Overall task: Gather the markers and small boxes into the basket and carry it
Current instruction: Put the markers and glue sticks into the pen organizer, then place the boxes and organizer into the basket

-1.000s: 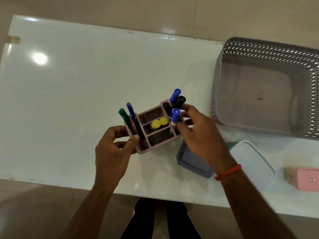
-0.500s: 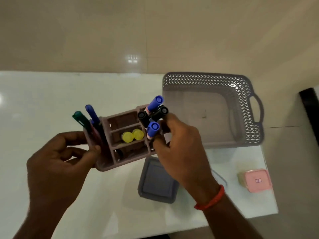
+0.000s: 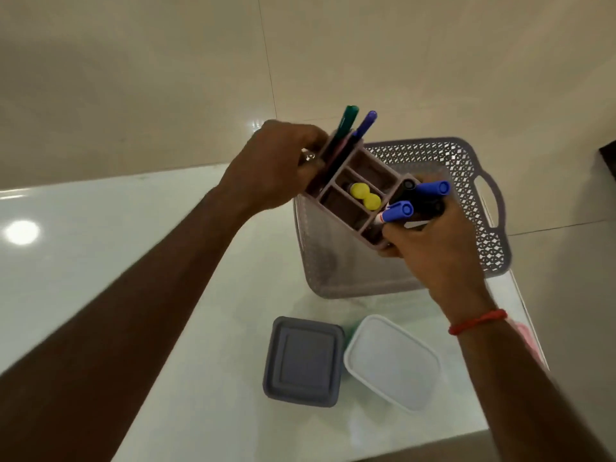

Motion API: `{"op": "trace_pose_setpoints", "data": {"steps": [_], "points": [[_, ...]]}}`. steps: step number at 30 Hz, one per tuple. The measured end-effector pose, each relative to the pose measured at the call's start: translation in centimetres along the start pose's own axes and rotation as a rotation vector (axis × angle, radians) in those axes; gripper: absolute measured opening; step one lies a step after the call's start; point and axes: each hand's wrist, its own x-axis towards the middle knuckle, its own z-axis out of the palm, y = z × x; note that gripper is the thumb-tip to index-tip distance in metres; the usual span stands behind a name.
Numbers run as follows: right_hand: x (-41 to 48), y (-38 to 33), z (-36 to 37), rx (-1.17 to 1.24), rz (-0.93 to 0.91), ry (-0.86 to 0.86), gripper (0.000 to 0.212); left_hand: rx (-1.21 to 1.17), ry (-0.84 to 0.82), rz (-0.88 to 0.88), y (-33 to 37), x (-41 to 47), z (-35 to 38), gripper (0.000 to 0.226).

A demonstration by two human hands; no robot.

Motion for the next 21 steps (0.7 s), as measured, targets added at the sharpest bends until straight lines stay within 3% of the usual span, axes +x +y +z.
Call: {"op": "trace_pose_setpoints", "data": {"steps": [3,7,10,12,15,21], "points": [[1.0,2.3,2.1,0.103,0.136,0.019,0.059,0.126,-0.08,0.033,-1.4,3.1,2.8,0.025],[2.0,4.3,5.1,0.423,0.343,0.005,0.05,0.177,-0.178,0.013,-3.5,4.2,6.1,0.031],[2.2,4.3,6.0,0.486,0.374,0.024,0.05,0.156,0.0,-0.025,-5.3,2.8,7.0,0.036],[2.1,4.5,6.8,0.521,0.391,0.029,0.052,0.047,0.167,-0.193,-5.9,1.1,7.6,0.038],[1.0,4.5,8.6,0.535,0.388,0.038,0.057,-0.283,0.232,-0.482,-5.1,-0.6,9.0,0.044],[-0.8,4.3,9.2,0.438,0.335,-0.017,0.062,-0.424,0.289,-0.483,-3.7,-1.4,10.4,0.044]]}}
